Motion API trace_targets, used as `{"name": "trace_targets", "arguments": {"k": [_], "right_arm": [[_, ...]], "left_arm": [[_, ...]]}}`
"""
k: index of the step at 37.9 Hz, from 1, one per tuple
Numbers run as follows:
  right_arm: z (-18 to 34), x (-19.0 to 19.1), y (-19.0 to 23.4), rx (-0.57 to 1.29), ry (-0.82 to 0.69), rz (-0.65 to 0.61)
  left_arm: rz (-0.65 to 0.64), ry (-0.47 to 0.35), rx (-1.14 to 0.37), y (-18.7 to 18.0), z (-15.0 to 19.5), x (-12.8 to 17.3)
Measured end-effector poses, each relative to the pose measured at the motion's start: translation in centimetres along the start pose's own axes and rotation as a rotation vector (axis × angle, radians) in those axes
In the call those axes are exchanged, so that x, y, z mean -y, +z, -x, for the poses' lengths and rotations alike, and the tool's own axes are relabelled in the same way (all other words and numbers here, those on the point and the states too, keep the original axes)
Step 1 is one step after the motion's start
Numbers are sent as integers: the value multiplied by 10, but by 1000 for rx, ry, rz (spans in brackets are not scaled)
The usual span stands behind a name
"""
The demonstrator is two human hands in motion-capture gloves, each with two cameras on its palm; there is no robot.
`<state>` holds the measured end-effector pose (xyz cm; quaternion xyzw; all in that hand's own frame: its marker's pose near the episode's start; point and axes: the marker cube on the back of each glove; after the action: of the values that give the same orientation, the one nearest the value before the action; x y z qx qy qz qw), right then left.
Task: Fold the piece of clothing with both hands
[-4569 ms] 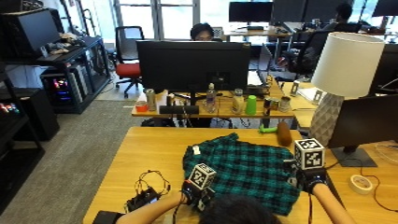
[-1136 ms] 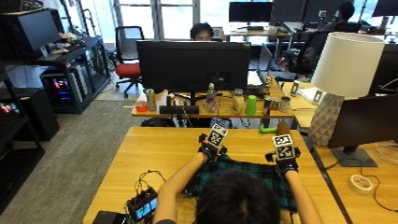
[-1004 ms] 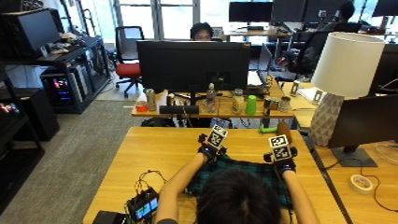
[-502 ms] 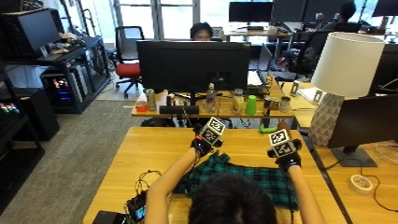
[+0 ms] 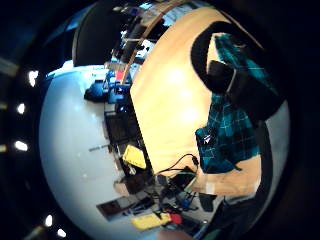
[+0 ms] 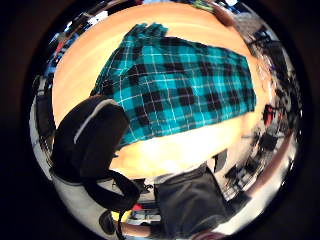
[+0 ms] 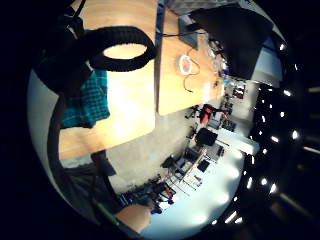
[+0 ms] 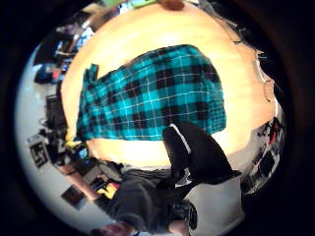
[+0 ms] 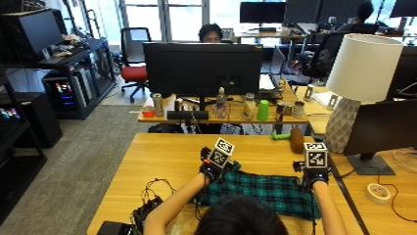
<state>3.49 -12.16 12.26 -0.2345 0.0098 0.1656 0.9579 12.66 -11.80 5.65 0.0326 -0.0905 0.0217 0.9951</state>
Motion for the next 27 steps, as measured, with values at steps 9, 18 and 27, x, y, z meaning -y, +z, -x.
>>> {"name": "trace_targets", "arguments": {"k": [9, 18, 27], "right_arm": [[1, 55, 50, 94, -10, -111], [20, -18, 77, 131, 11, -4], [32, -10, 79, 99, 100, -136]], "left_arm": [[296, -82, -71, 30, -10, -39], [589, -124, -146, 84, -21, -39], [616, -47, -307, 96, -26, -38]]}}
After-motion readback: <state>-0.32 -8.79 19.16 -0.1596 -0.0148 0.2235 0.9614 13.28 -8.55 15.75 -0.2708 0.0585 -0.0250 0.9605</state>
